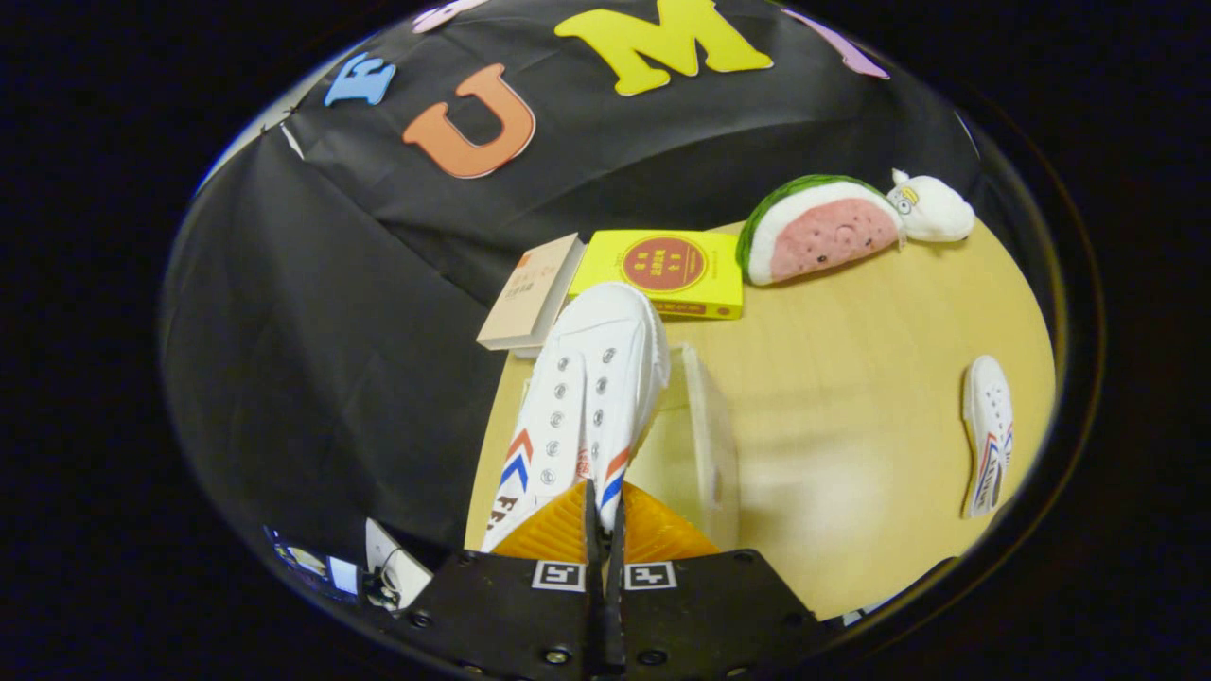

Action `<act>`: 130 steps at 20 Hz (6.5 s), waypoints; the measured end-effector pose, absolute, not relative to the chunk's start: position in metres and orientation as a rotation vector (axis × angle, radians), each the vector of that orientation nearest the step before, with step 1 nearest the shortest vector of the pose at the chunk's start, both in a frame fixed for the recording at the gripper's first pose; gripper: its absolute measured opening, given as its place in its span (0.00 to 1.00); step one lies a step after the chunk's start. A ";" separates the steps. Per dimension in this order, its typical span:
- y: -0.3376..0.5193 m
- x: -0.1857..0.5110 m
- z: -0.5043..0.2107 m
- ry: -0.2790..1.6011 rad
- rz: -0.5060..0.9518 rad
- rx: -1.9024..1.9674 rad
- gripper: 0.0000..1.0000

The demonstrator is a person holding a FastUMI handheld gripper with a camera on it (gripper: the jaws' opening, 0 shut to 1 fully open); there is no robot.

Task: Open the storage box then place both shoes into the box .Put the left shoe in first, then the right shoe, with the right side of both shoes facing outward in a uniform manner.

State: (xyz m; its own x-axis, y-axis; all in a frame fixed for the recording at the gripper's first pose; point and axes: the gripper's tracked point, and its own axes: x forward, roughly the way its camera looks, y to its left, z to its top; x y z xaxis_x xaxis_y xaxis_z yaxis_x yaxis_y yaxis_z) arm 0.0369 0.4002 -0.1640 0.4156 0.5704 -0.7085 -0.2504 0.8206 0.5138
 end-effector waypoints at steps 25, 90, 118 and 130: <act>0.470 0.005 -0.255 1.143 0.588 0.150 0.82; -0.008 0.075 -0.355 1.200 0.253 0.412 0.01; 0.337 0.041 -0.150 0.999 0.336 0.288 0.01; 0.394 0.031 -0.207 1.033 0.284 0.180 0.01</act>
State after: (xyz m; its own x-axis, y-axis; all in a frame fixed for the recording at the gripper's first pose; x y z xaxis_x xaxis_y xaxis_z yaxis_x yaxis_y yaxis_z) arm 0.0306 0.3940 -0.2072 0.4800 0.3156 -0.8185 -0.1472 0.9488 0.2795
